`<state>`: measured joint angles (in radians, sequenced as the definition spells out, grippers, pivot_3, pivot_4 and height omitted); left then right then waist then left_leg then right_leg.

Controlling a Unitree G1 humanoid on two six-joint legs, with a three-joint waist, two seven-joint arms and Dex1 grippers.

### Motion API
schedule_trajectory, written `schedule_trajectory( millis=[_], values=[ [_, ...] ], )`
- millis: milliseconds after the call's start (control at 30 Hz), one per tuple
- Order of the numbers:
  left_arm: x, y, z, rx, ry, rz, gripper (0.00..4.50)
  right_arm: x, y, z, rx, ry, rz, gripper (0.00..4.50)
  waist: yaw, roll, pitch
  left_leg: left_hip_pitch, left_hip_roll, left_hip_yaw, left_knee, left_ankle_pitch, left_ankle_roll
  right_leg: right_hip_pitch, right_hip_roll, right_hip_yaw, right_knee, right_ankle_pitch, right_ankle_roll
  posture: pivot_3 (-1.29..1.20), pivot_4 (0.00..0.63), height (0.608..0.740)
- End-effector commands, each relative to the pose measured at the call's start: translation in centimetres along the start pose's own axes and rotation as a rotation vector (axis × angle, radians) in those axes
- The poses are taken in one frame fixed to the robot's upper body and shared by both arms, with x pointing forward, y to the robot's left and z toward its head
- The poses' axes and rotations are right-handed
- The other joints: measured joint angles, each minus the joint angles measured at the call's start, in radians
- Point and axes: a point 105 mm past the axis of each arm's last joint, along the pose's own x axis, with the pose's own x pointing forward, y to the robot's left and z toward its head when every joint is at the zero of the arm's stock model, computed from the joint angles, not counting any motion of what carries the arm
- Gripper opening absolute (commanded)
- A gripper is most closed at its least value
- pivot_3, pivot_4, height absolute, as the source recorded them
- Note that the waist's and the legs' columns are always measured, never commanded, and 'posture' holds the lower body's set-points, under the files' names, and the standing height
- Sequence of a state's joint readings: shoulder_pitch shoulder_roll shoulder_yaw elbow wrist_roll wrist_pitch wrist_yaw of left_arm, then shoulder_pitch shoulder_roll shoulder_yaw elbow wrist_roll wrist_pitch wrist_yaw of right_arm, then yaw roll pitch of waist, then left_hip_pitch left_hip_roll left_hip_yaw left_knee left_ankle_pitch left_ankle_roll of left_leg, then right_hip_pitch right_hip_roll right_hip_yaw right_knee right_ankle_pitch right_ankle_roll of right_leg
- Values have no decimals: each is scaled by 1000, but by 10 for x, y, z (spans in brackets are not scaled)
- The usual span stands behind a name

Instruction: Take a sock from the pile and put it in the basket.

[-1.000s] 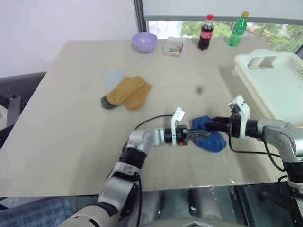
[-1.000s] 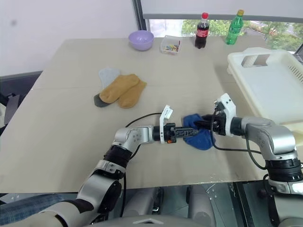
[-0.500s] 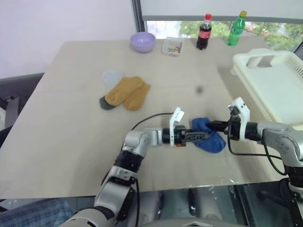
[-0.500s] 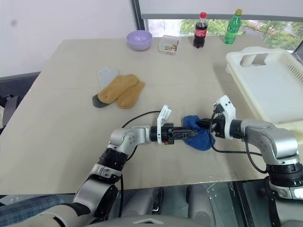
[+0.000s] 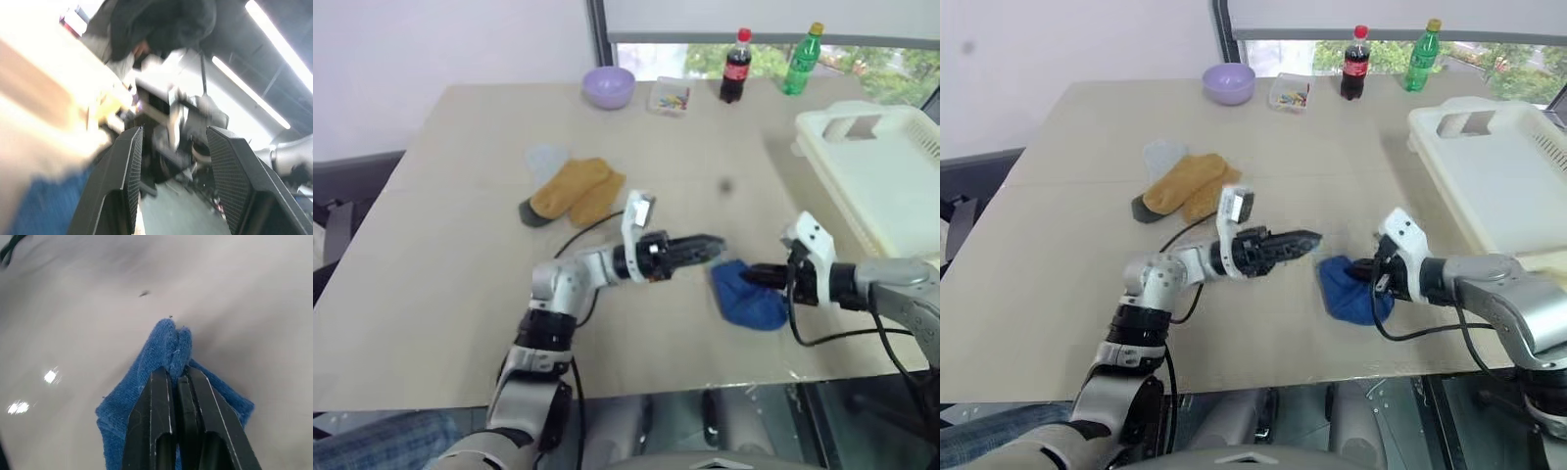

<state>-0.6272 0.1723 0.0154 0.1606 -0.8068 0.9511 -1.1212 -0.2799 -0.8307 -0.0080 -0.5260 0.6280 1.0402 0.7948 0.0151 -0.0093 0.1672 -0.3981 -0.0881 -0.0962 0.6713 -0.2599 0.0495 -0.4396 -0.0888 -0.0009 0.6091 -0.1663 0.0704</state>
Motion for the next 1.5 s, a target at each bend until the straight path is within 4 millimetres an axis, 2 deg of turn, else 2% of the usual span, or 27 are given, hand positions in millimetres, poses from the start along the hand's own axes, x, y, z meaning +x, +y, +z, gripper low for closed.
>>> schedule_trajectory(
  millis=[33, 300, 400, 567, 867, 1033, 1167, 1333, 1500],
  values=[
    [3, 14, 2, 0, -14, 56, 2246, -5, 20, 14, -119, -15, 81, 103, 0, 0, 0, 0, 0, 0, 0, 0, 1, 0, 0, 0, 0, 0, 0, 0, 150, 732],
    [17, 32, -21, -32, 49, 105, 2246, -16, 47, 17, -311, 32, 141, 103, 3, -1, 0, -1, 0, 0, 0, 0, -1, 0, 0, 0, -1, 0, 0, 0, 150, 732],
    [24, 34, -28, -43, 76, 98, 2246, -21, 60, 9, -393, 84, 193, 103, 3, -1, 0, -1, 0, 1, 1, 0, 0, 0, 0, 0, -1, 0, 0, 0, 150, 732],
    [32, 33, -42, -25, 156, 81, 2246, -24, 68, -3, -454, 122, 218, 103, 4, -1, 0, -1, 0, 1, 1, 0, 1, 0, -1, 0, -1, 0, 0, 0, 150, 732],
    [39, 27, -74, 114, 357, 40, 2246, -26, 64, -7, -494, 151, 174, 103, 3, -1, 0, 0, 1, 2, 1, -1, 2, 0, 0, 1, 0, 0, 0, 0, 150, 732],
    [27, 29, -94, 195, 493, 31, 2246, -31, 55, -12, -470, 193, 100, 103, 5, -1, 0, -1, 1, 3, 1, -1, 1, 0, -1, 2, 0, 0, 0, 0, 150, 732],
    [19, 35, -102, 224, 554, 48, 2246, -34, 49, -12, -452, 209, 66, 103, 6, -1, 0, 0, 1, 3, 1, -2, 3, 0, -1, 2, 0, 0, 0, 0, 150, 732],
    [11, 42, -113, 266, 622, 67, 2246, -38, 36, -5, -411, 211, -17, 103, 9, -1, 0, 0, 1, 3, 2, -2, 4, 0, -1, 2, 0, 0, 0, 0, 150, 732],
    [11, 46, -119, 304, 652, 72, 2246, -38, 36, 3, -379, 170, -25, 103, 20, 0, 0, 0, 1, 3, 2, -2, 4, 0, -1, 1, 0, 0, 0, 0, 150, 732]
  ],
)
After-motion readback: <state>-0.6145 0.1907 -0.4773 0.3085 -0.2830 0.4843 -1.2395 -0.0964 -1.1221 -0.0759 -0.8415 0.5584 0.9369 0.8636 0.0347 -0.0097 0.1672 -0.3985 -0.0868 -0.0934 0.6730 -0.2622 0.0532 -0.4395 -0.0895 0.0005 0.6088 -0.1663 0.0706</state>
